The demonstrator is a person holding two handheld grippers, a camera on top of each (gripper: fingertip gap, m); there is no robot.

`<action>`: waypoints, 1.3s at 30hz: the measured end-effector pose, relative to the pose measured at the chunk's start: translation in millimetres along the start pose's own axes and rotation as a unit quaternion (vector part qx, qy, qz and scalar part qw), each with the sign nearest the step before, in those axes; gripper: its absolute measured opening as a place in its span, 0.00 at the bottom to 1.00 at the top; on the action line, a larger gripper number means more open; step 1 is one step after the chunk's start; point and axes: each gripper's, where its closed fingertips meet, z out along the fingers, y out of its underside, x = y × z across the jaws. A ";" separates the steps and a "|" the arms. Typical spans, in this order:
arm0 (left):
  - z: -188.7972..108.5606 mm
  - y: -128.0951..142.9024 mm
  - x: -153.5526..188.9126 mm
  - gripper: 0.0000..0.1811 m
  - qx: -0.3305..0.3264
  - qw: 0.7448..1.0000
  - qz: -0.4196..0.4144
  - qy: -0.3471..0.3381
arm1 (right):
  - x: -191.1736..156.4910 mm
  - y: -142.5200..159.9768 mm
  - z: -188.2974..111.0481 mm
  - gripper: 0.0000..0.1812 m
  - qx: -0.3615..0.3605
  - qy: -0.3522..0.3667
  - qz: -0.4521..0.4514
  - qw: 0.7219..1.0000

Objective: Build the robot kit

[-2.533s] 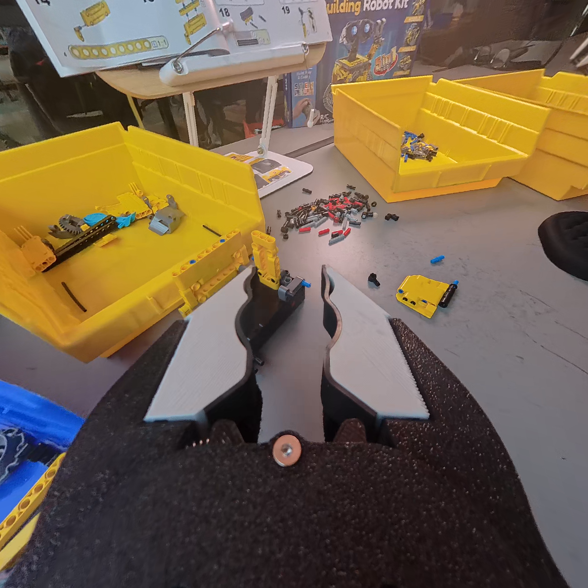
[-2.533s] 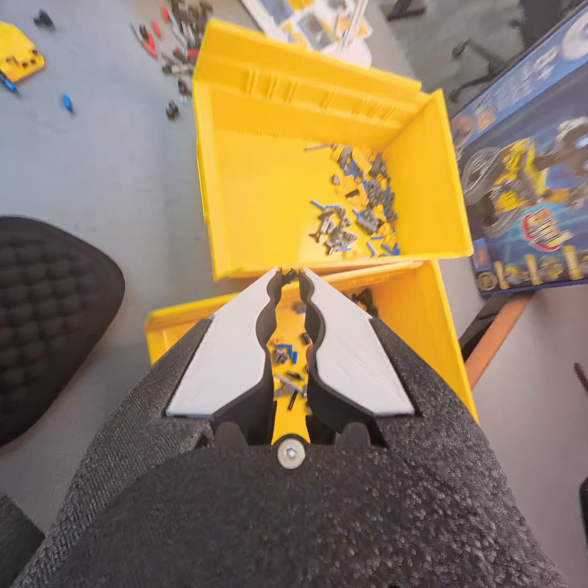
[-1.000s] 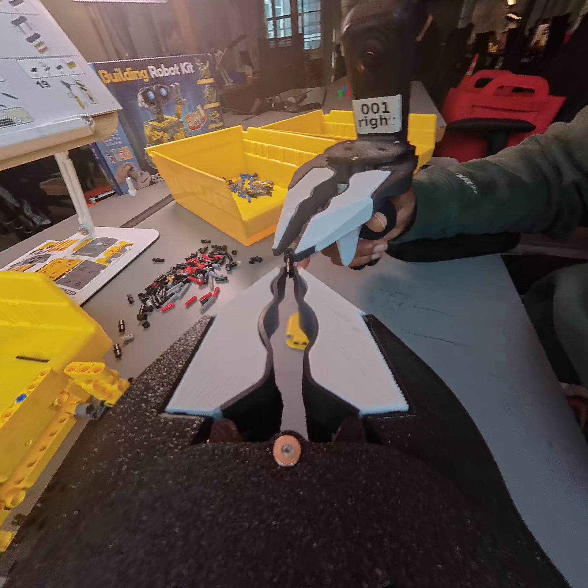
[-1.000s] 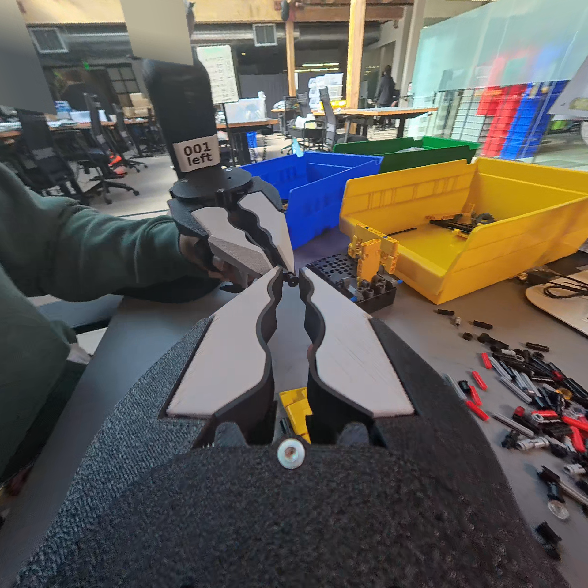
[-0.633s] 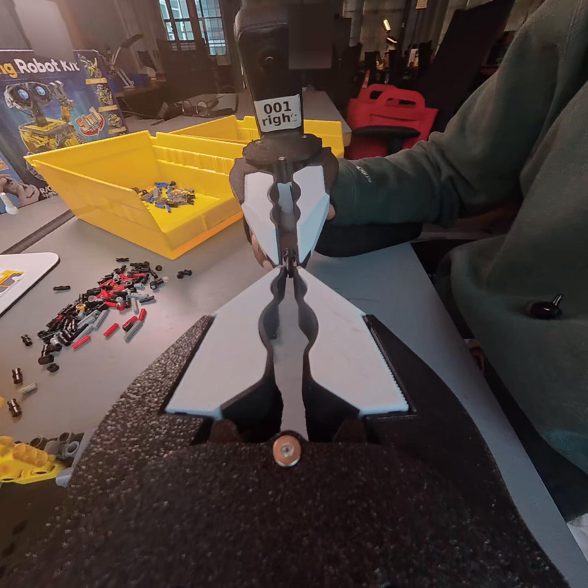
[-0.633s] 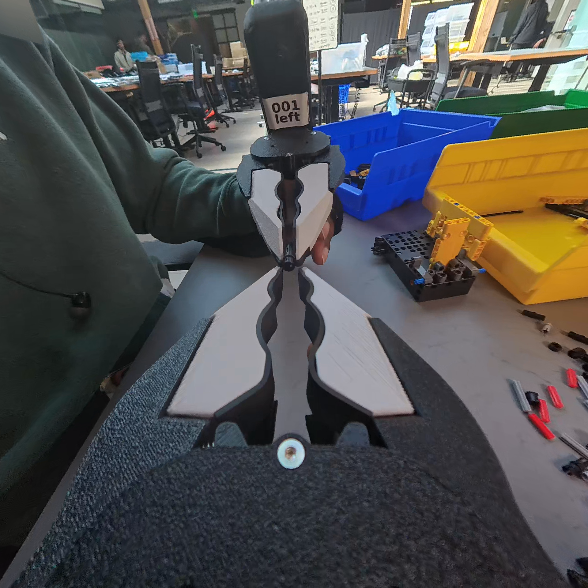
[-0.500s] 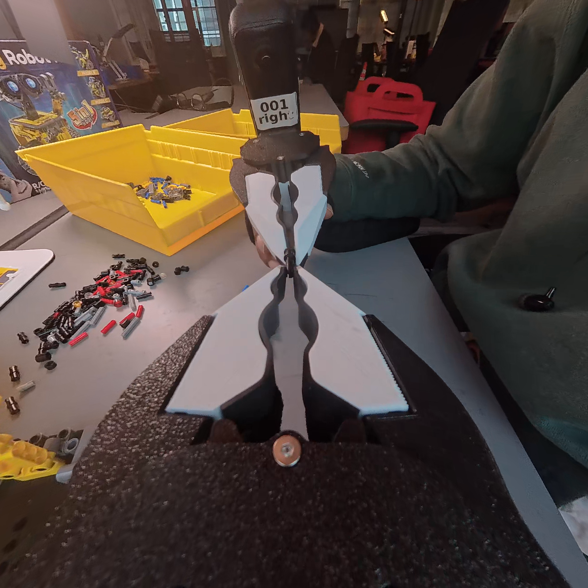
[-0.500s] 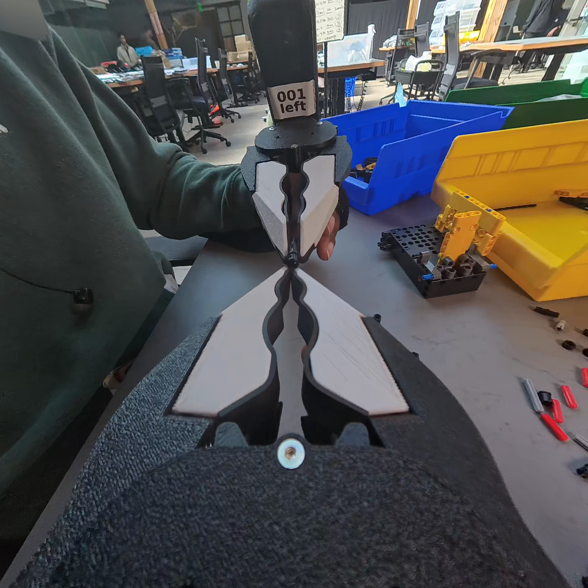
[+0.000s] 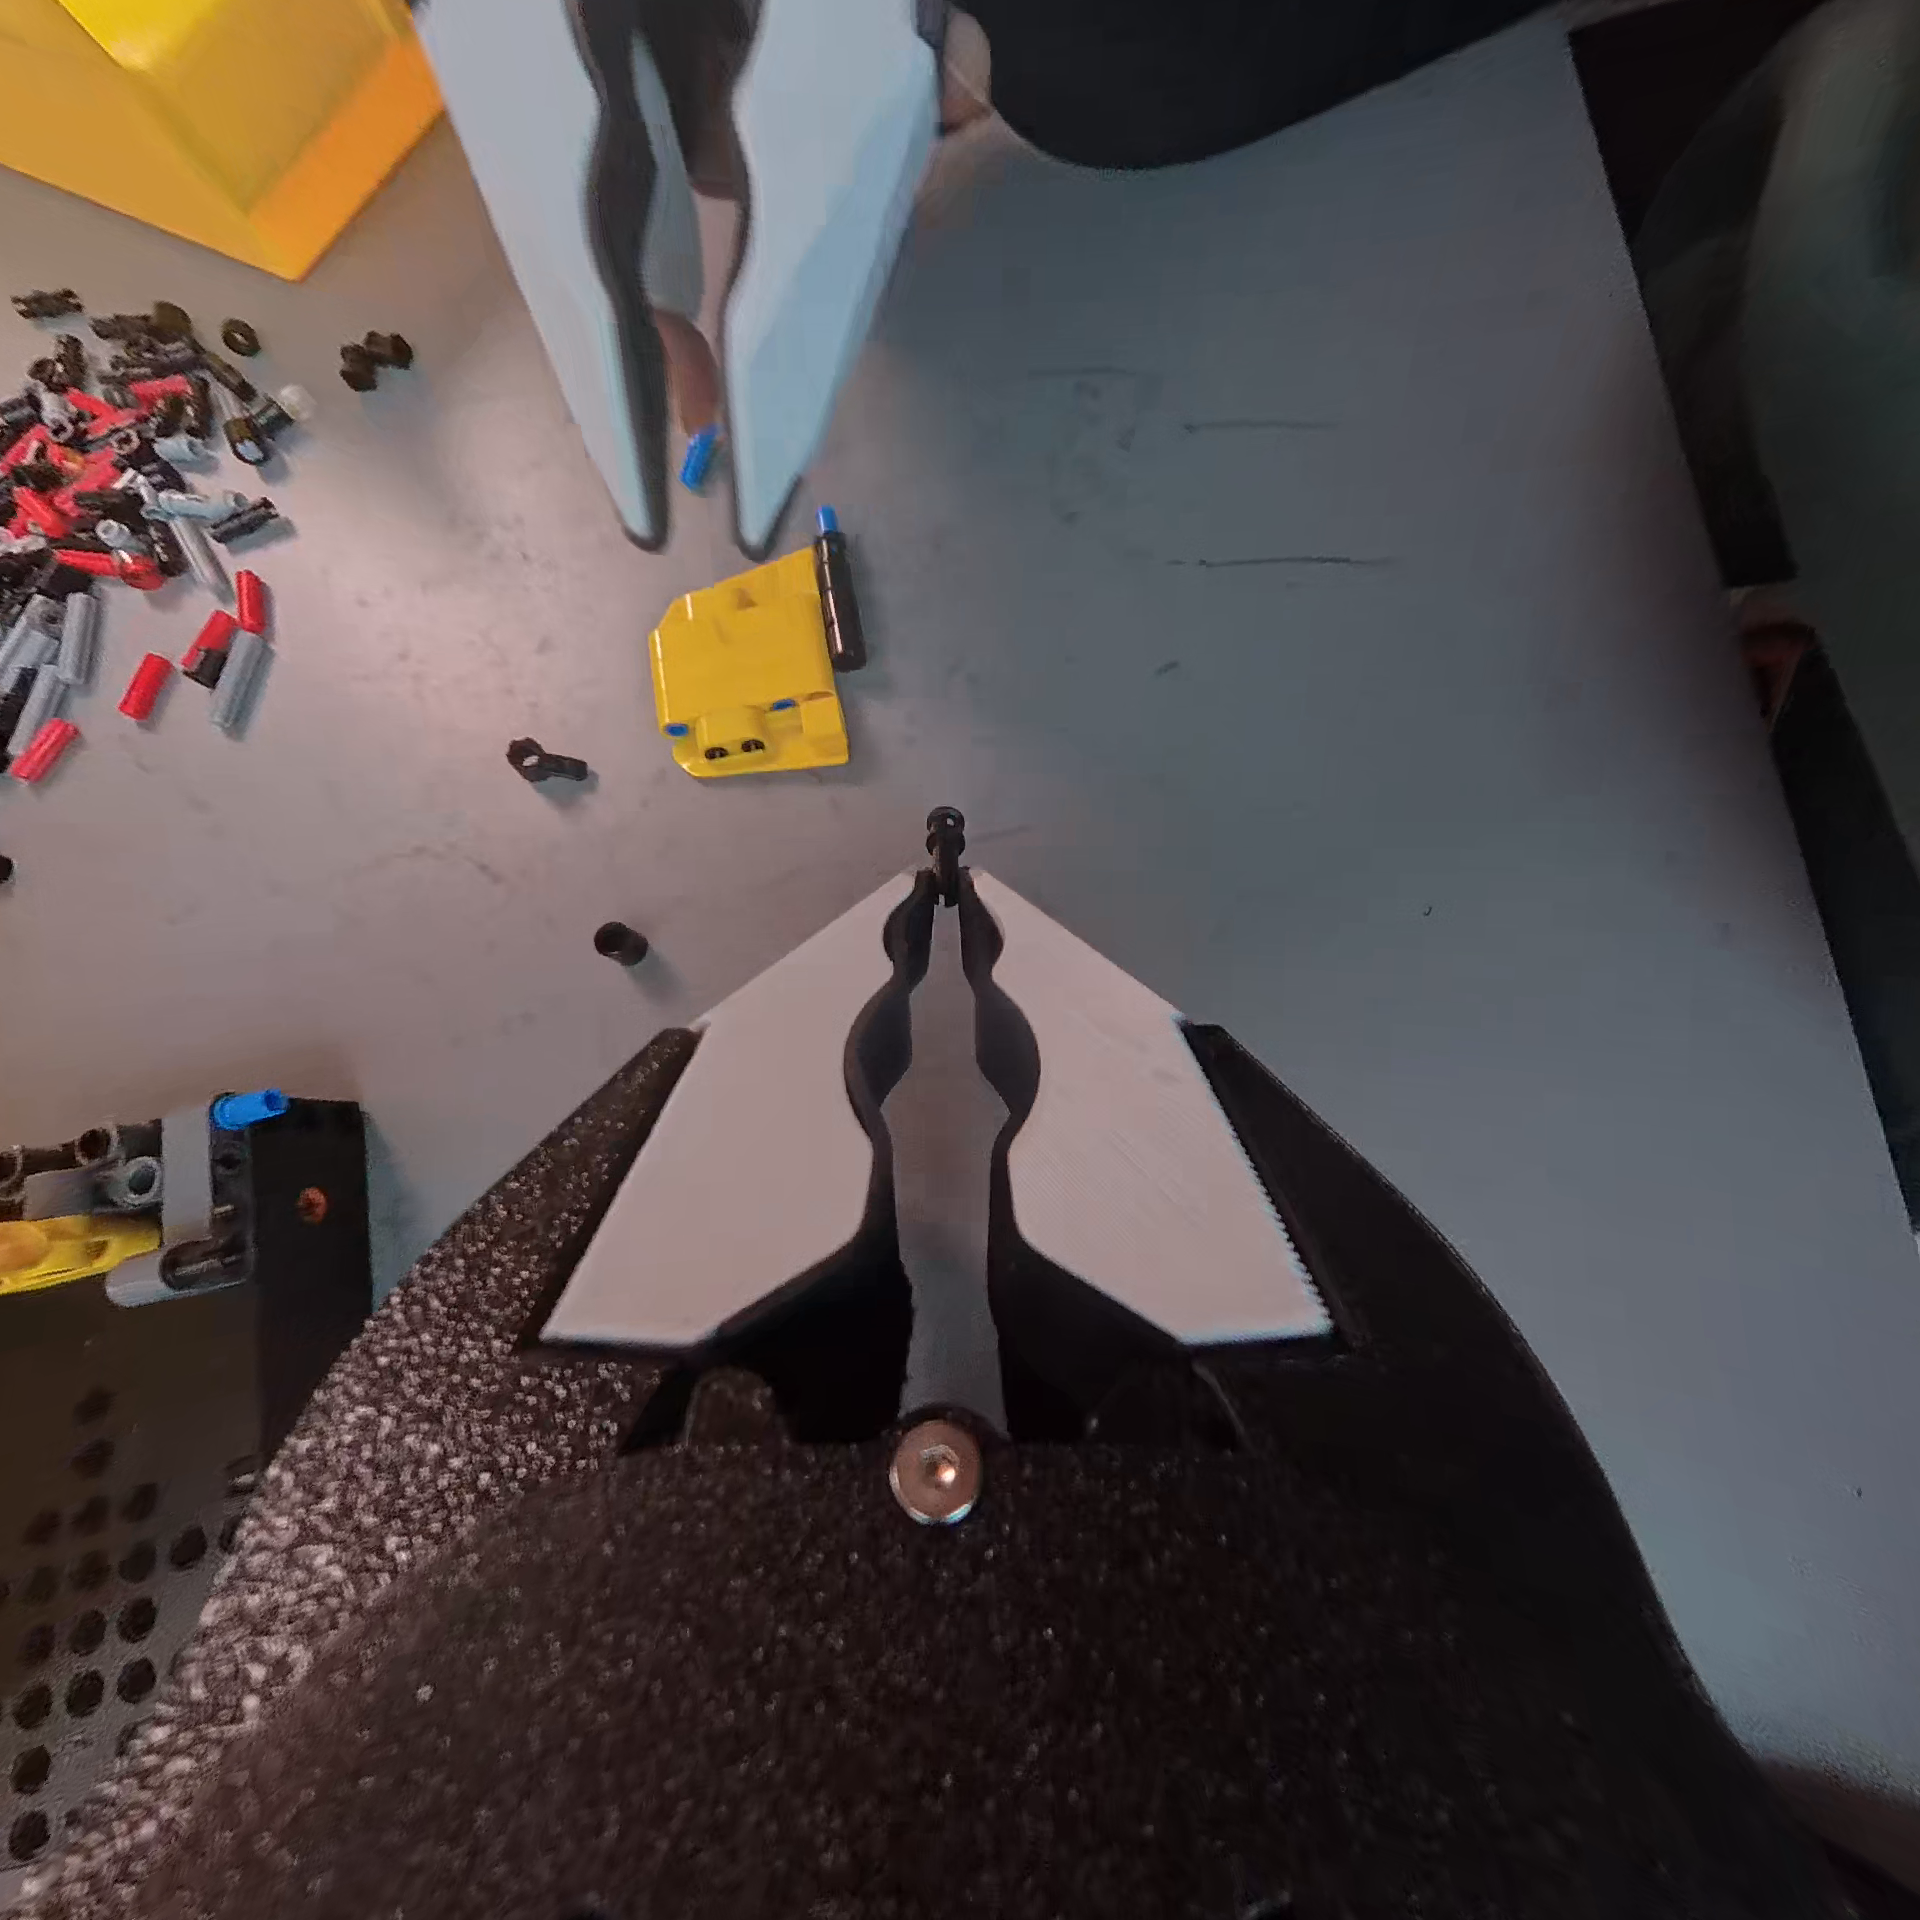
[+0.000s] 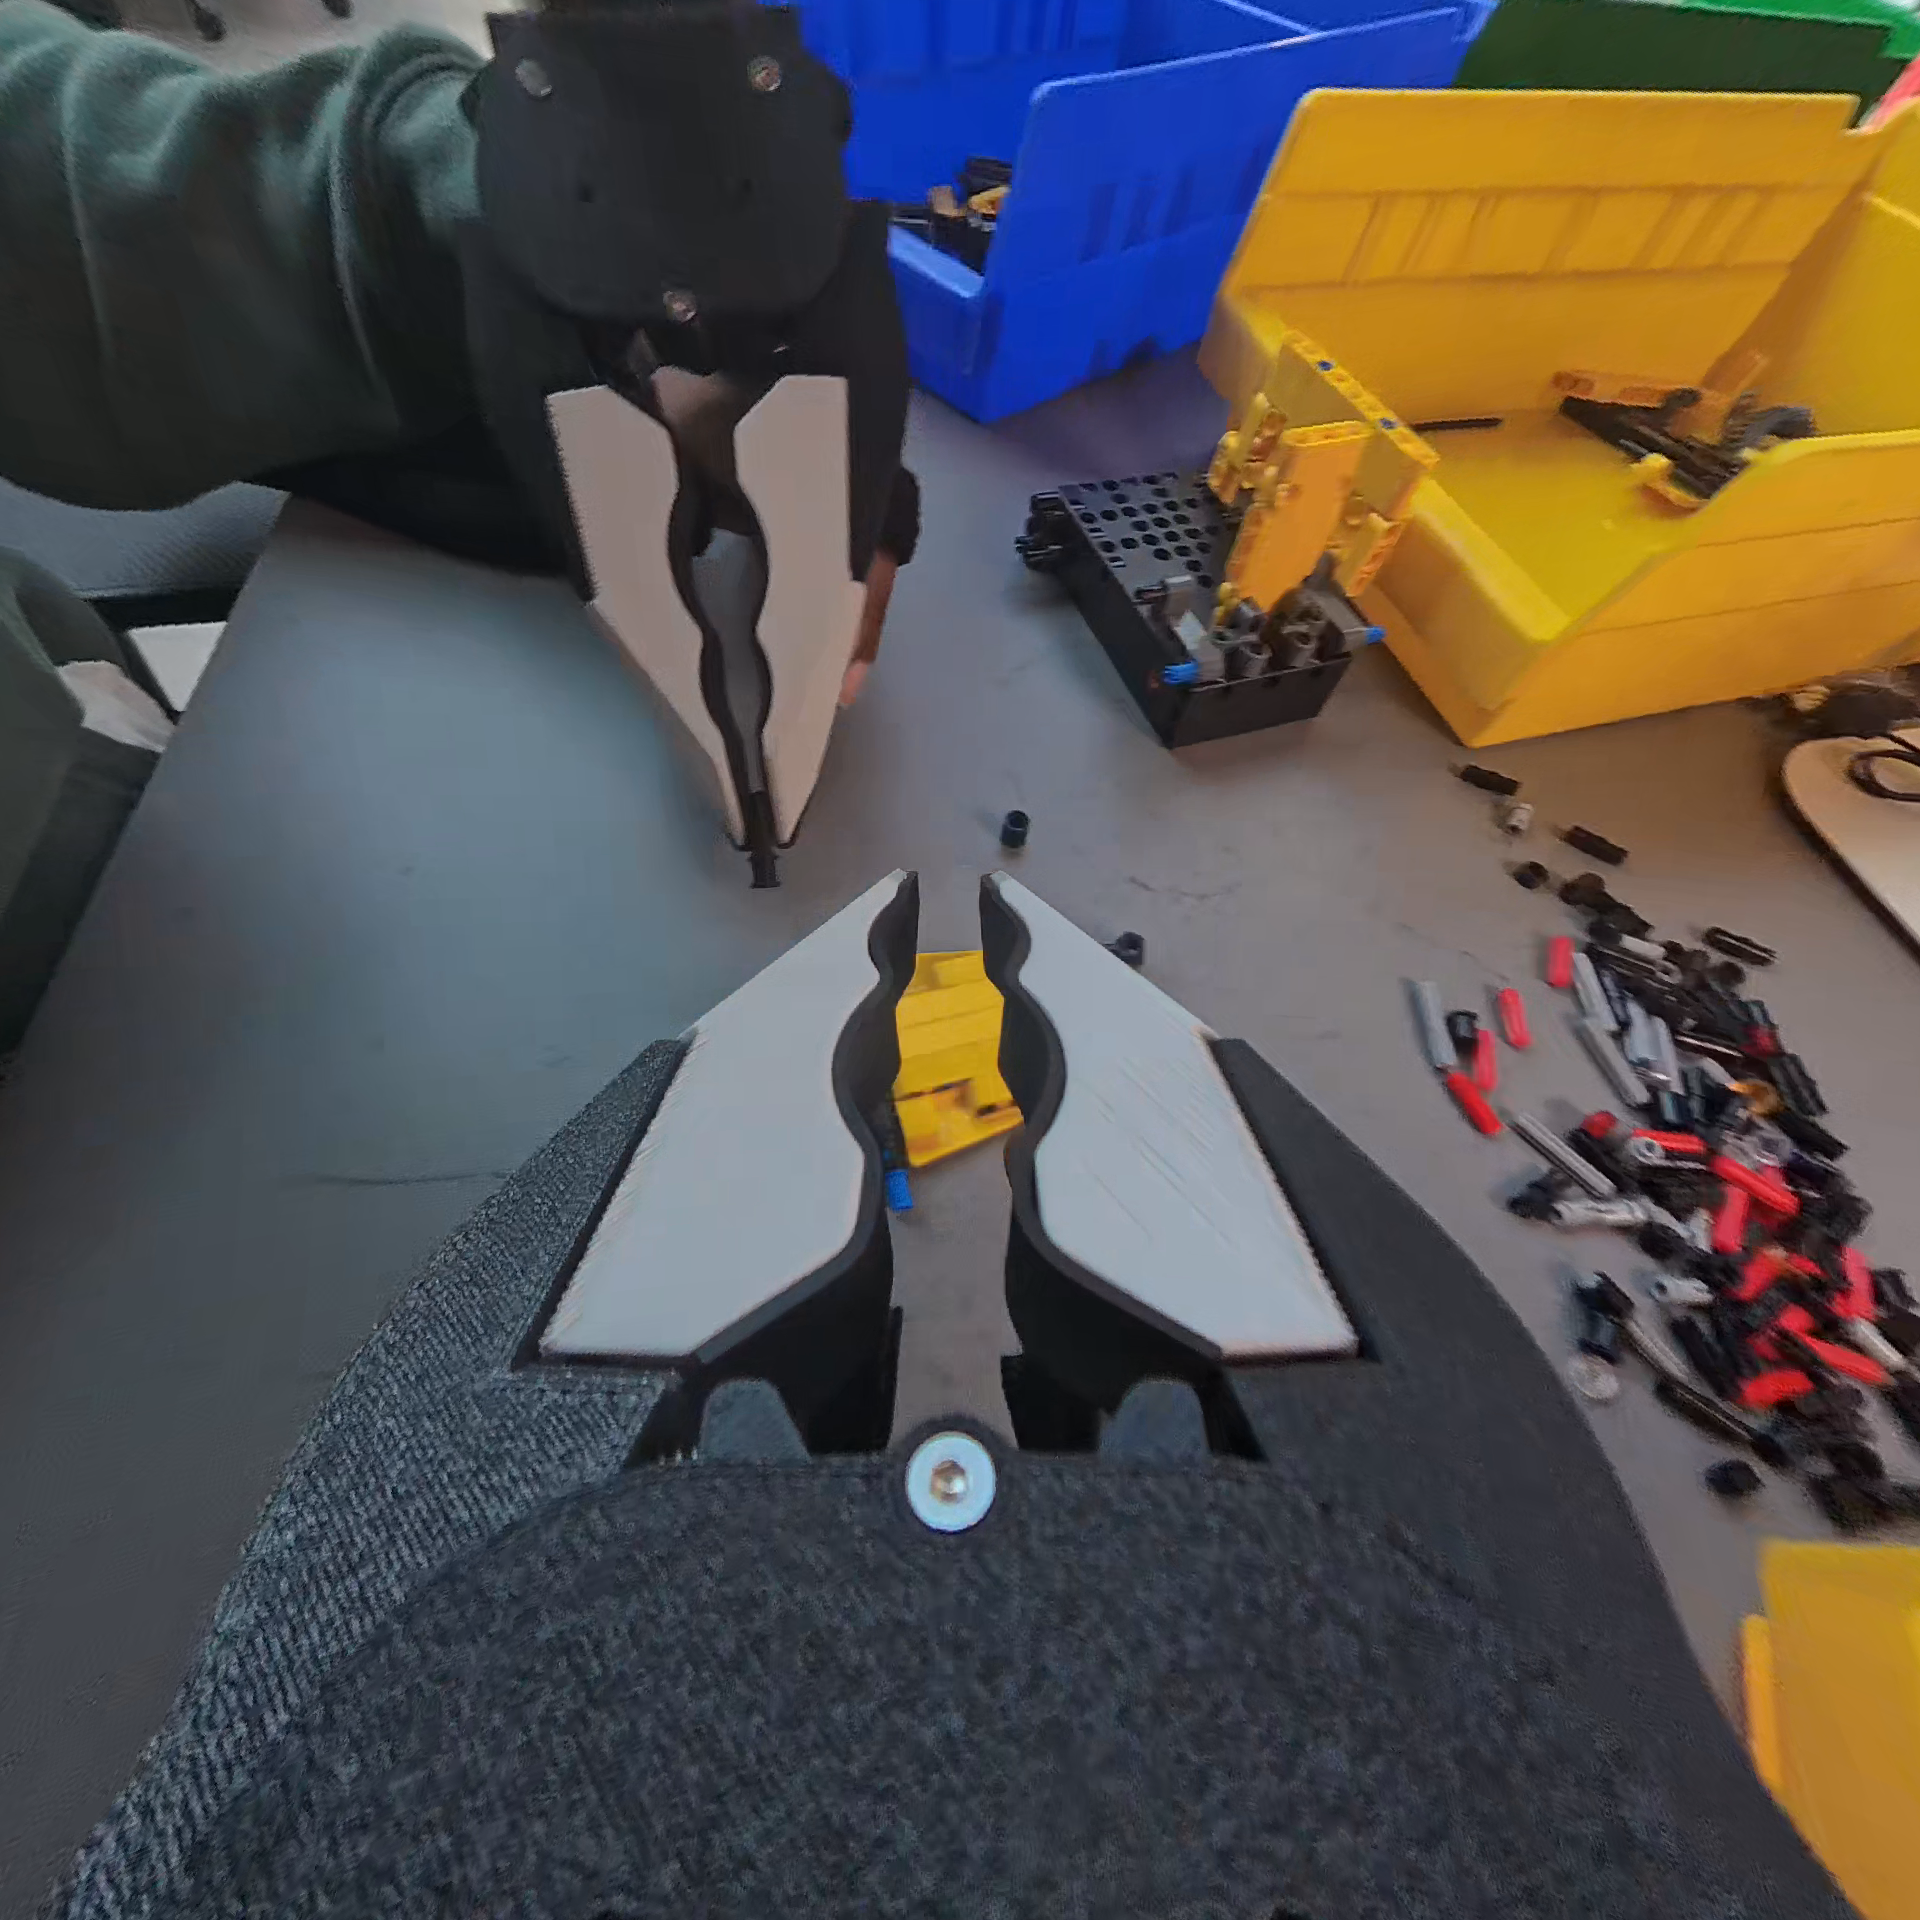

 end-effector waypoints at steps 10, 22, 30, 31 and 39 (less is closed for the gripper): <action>6.8 6.6 -0.4 0.03 -0.016 1.000 -0.013 0.004 | 26.2 77.5 -46.3 0.06 -0.166 0.003 0.022 0.986; -6.9 -13.8 -10.4 0.11 0.046 0.998 -0.043 -0.011 | 23.8 80.9 -35.6 0.02 -0.183 0.016 0.000 0.983; -10.8 -44.0 -19.9 0.10 0.129 0.989 -0.064 -0.040 | 12.0 47.9 -28.7 0.02 -0.116 0.008 -0.044 0.992; -11.5 -48.6 -20.8 0.10 0.141 0.987 -0.068 -0.043 | 5.7 32.4 -26.5 0.02 -0.084 0.003 -0.054 0.995; -18.7 -66.0 -16.3 0.06 0.195 0.976 -0.095 -0.017 | -31.4 -16.5 0.3 0.02 0.001 0.015 -0.166 0.986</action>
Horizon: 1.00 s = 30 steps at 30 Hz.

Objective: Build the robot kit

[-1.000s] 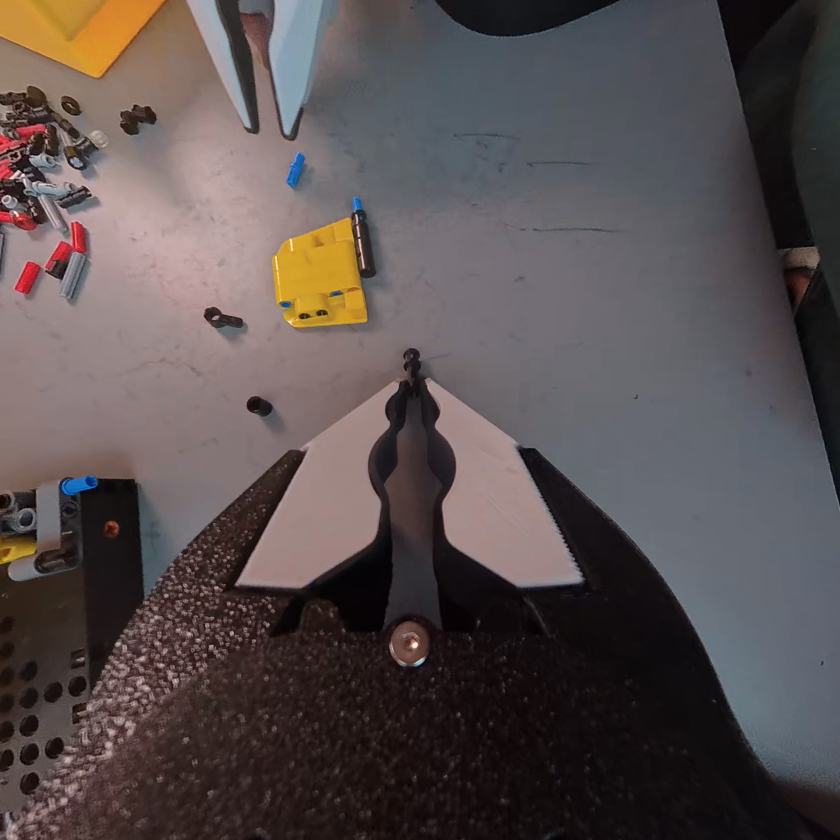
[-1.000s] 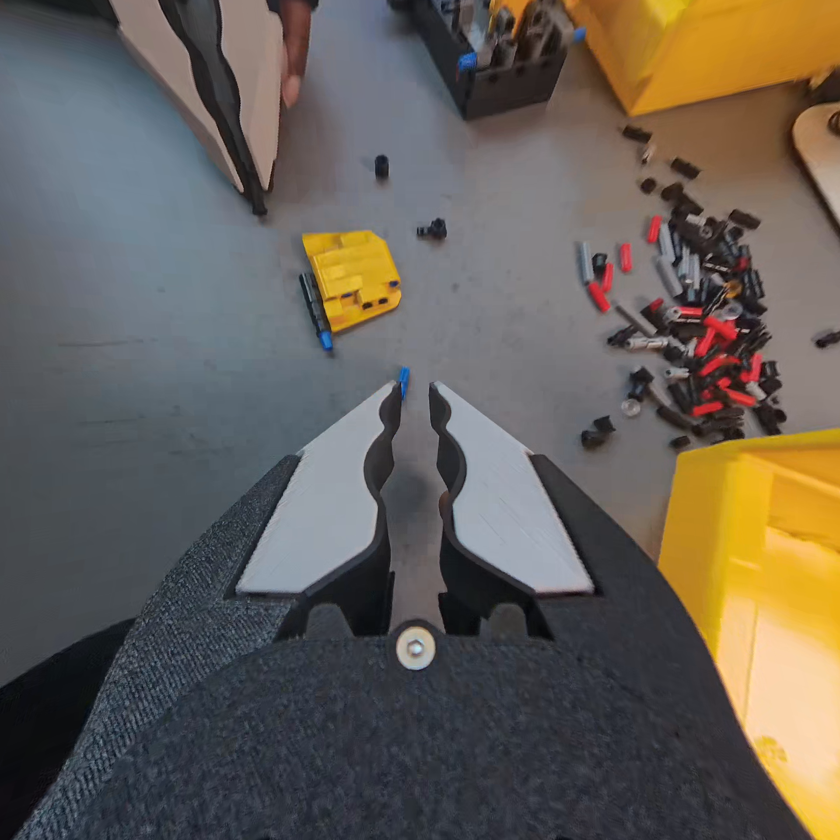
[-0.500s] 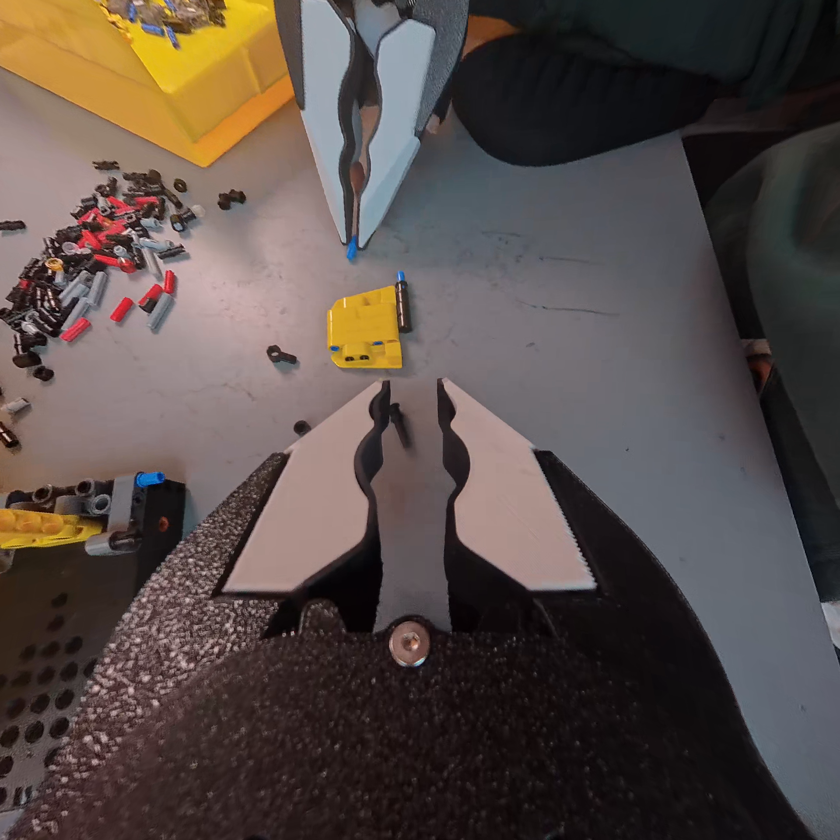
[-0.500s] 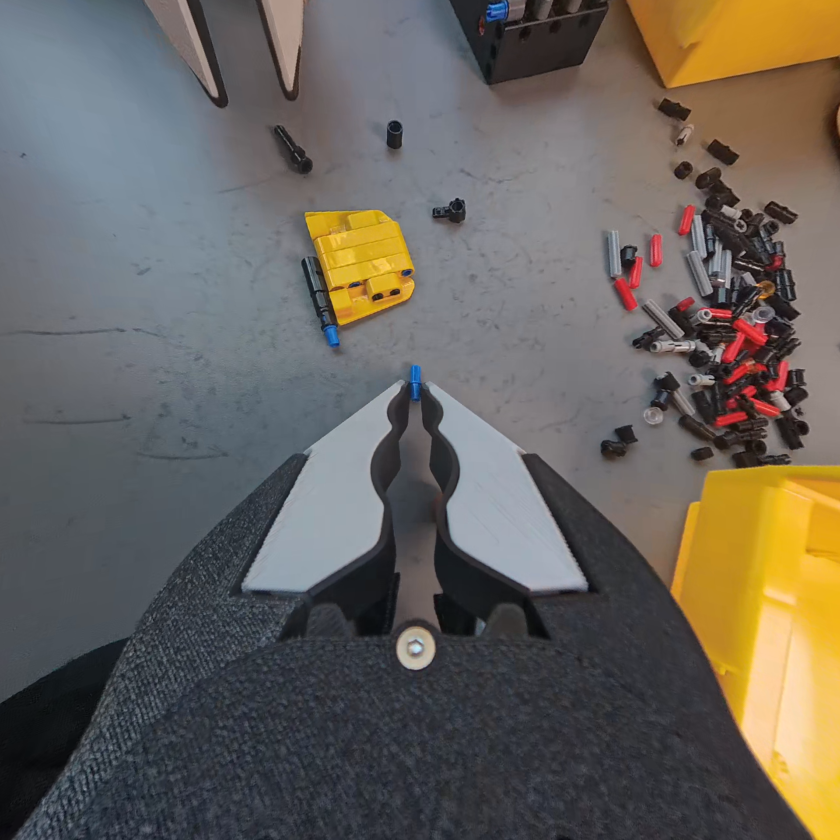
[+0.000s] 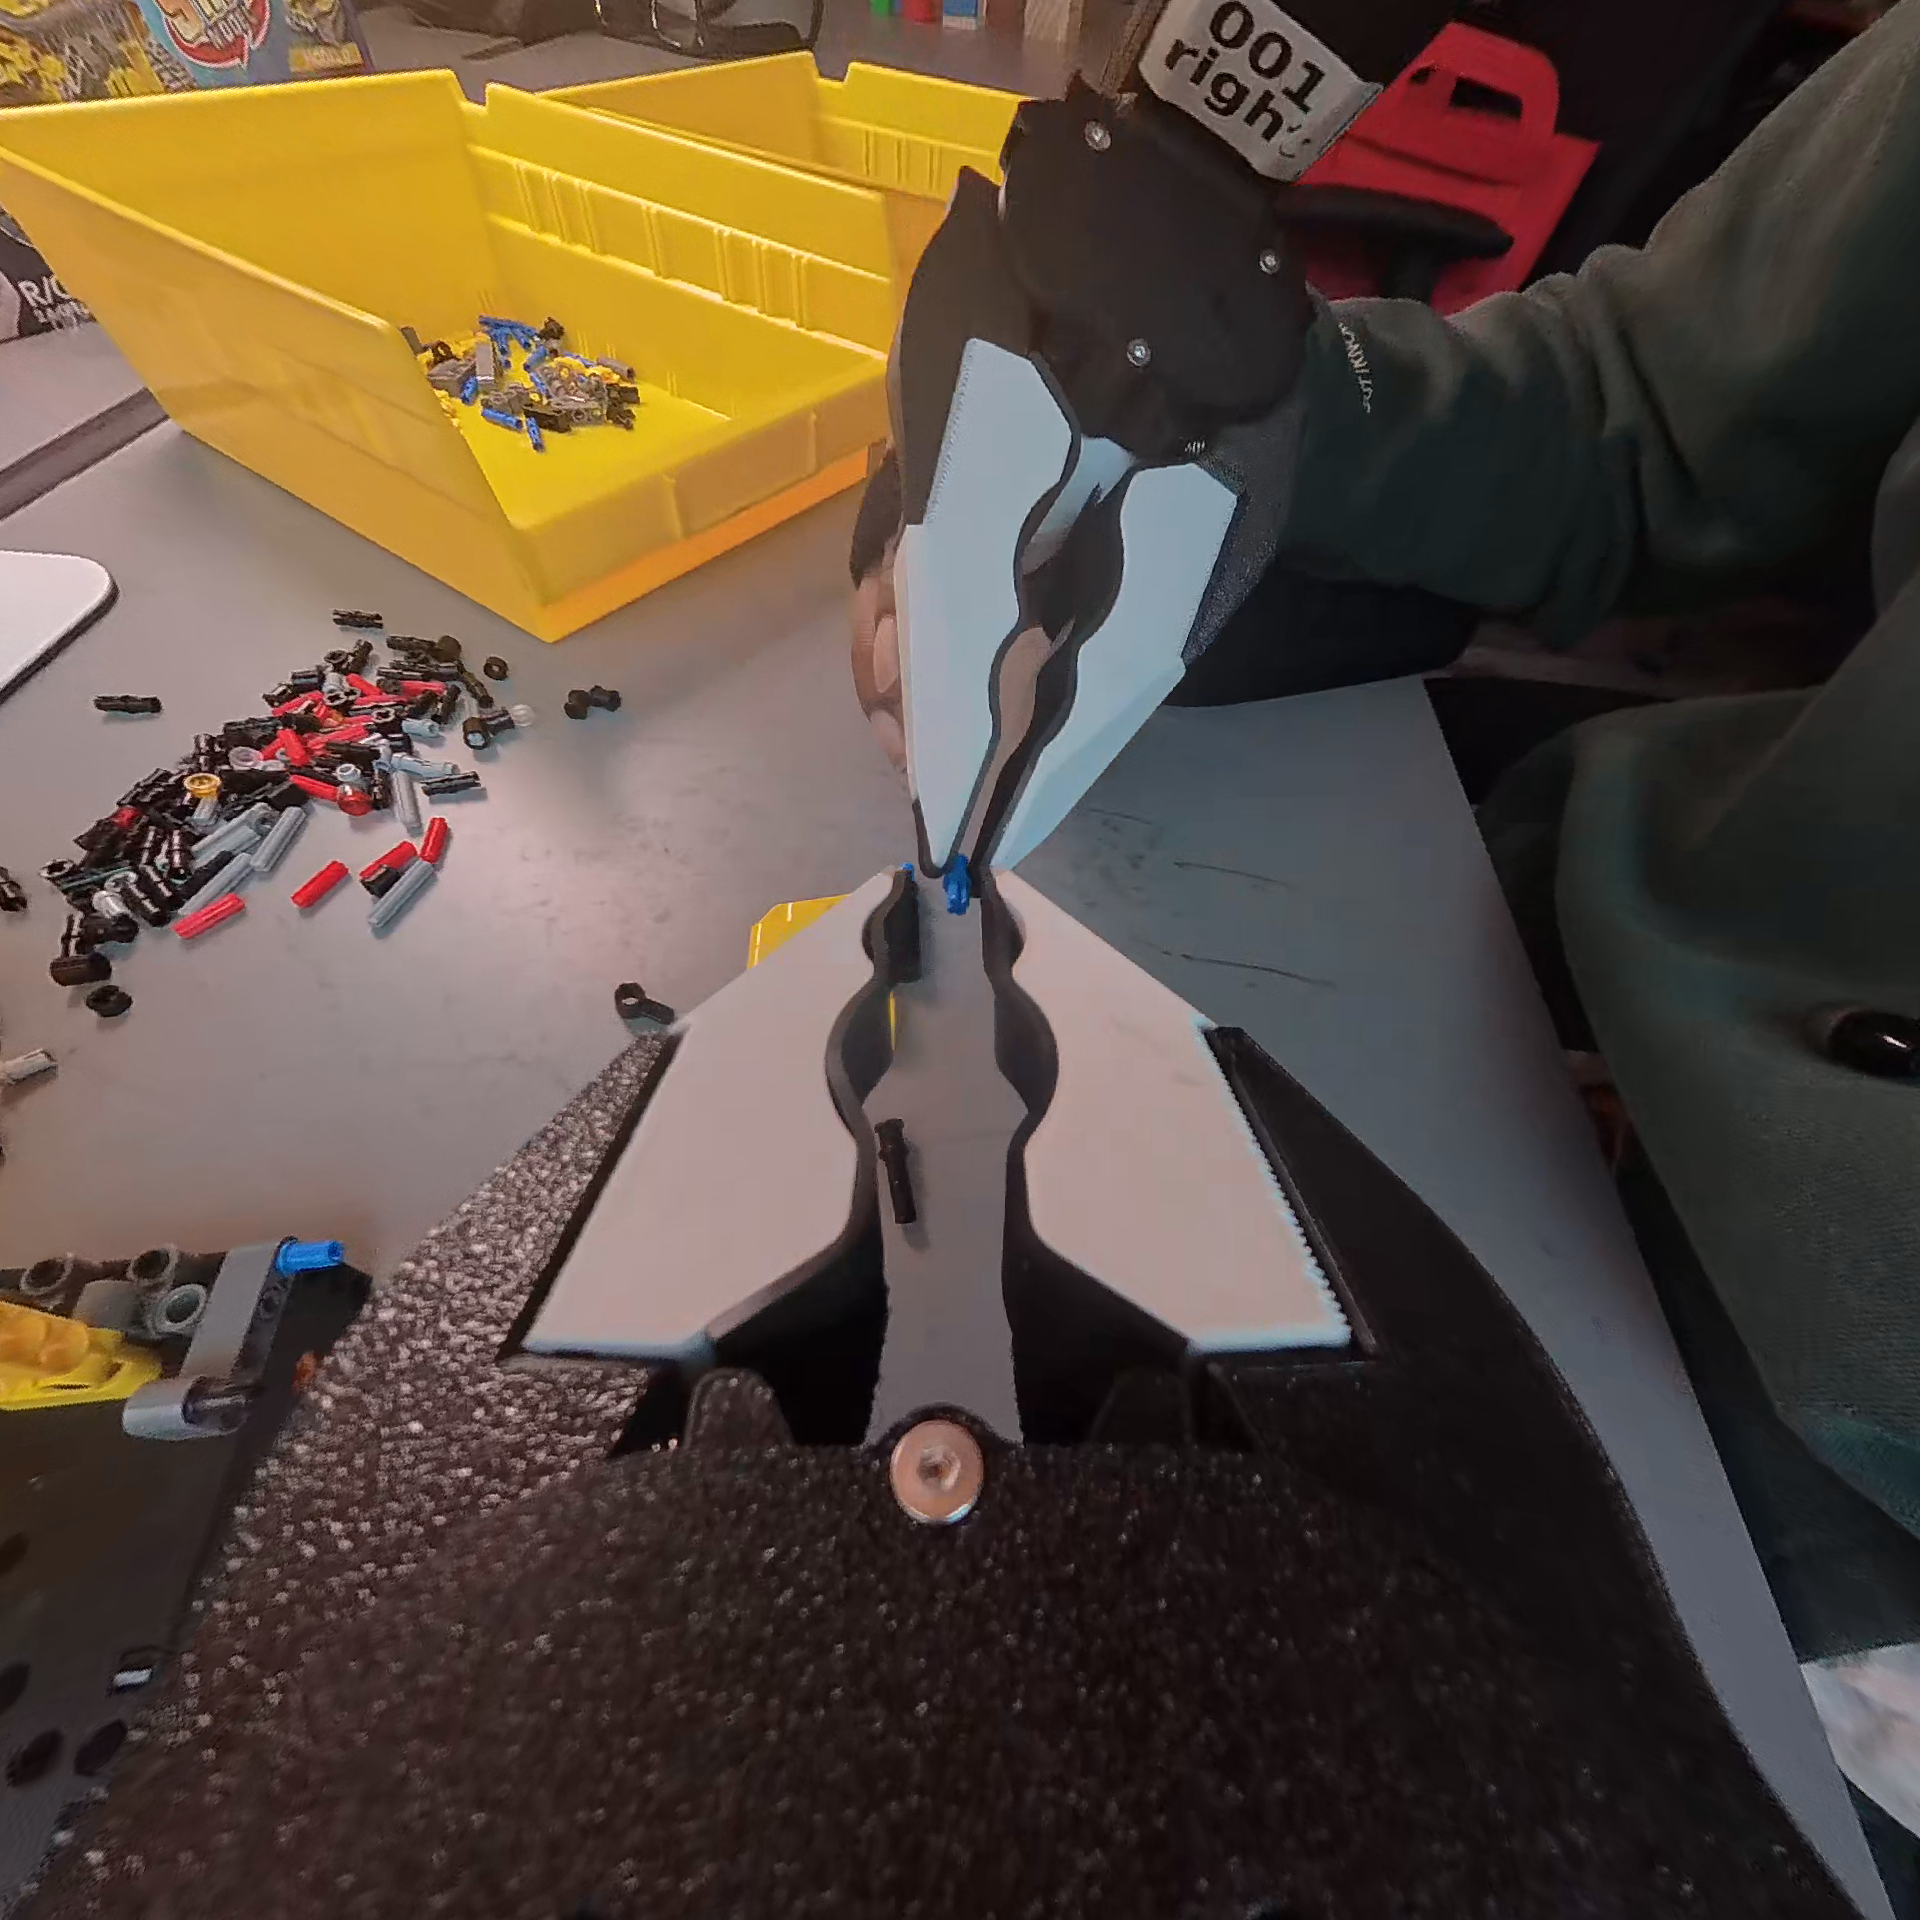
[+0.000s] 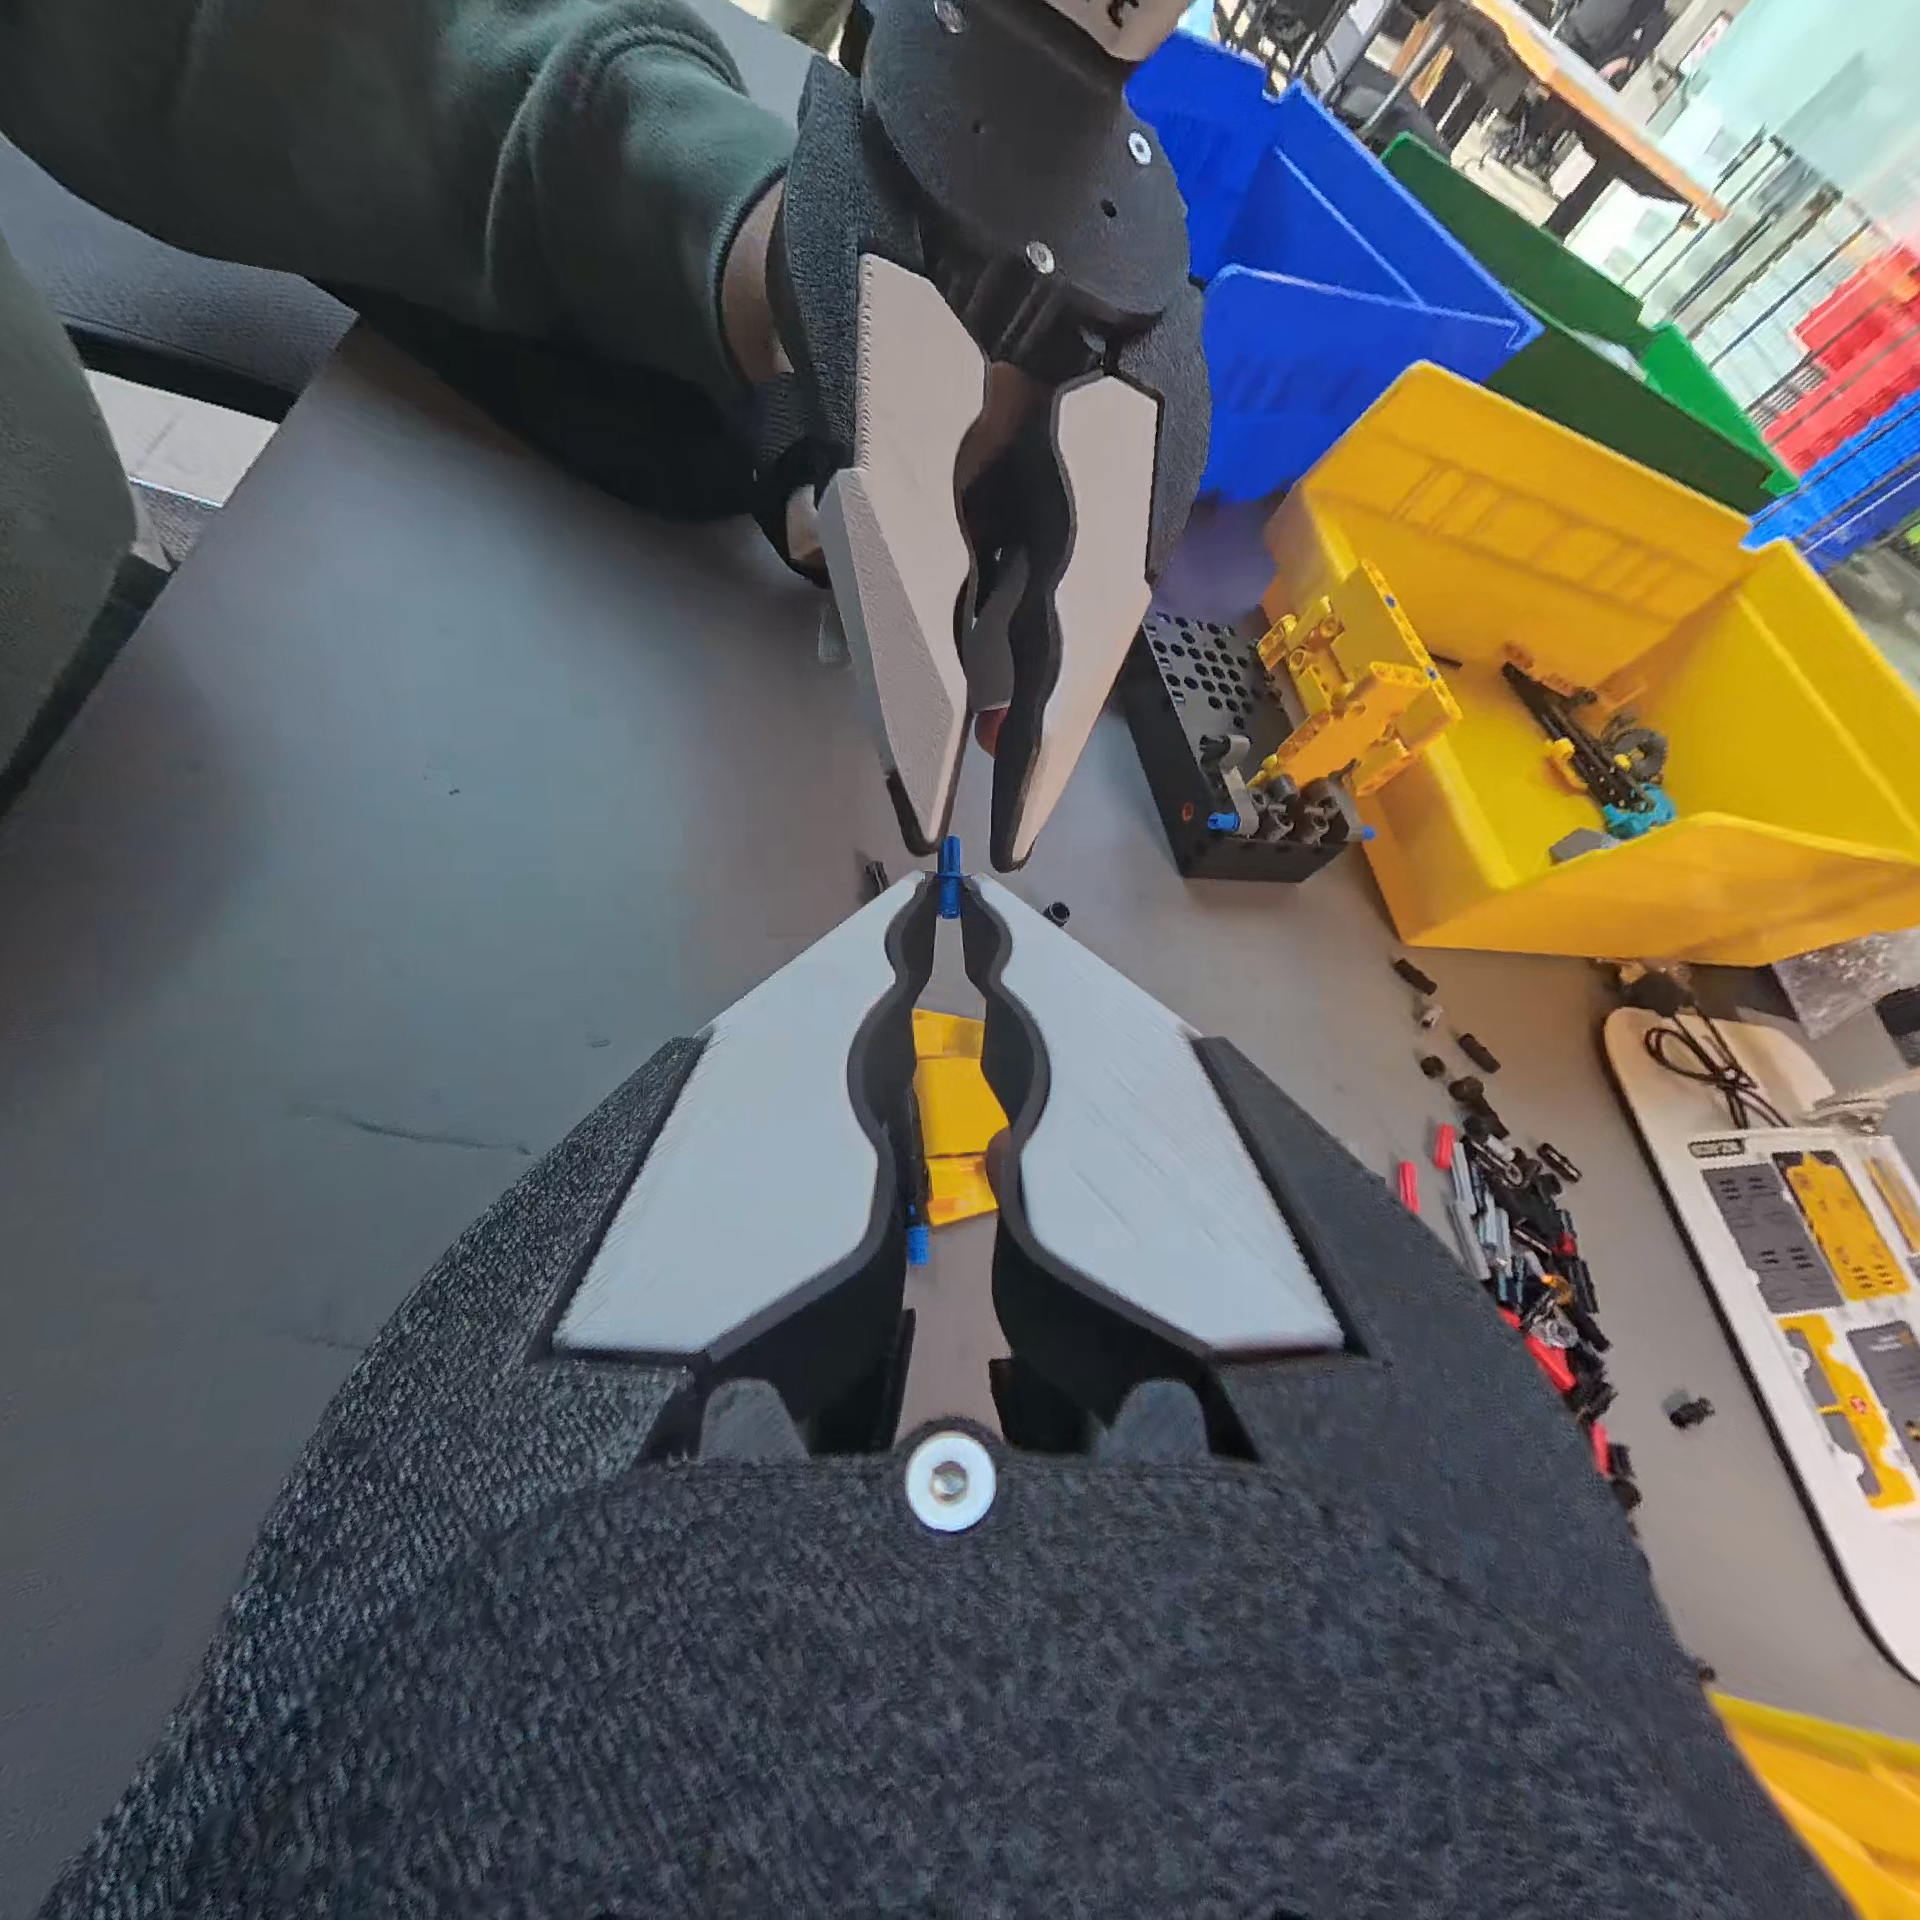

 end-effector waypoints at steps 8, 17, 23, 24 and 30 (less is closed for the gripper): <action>-4.5 -8.6 3.0 0.02 0.027 0.999 -0.018 0.019 | 6.0 -12.8 -4.3 0.02 0.017 0.050 -0.065 0.996; -19.0 -40.3 19.6 0.02 0.110 0.991 0.071 0.016 | 4.2 -48.9 -23.9 0.04 0.158 -0.021 0.086 0.983; -21.7 -45.0 24.0 0.02 0.129 0.988 0.080 0.024 | 3.4 -55.7 -25.8 0.03 0.179 -0.031 0.104 0.978; -22.0 -46.0 24.5 0.02 0.133 0.988 0.081 0.025 | 3.4 -56.6 -26.5 0.03 0.182 -0.033 0.106 0.977; -24.9 -50.1 27.2 0.02 0.148 0.985 0.076 0.035 | 1.6 -58.3 -26.4 0.04 0.186 -0.035 0.104 0.977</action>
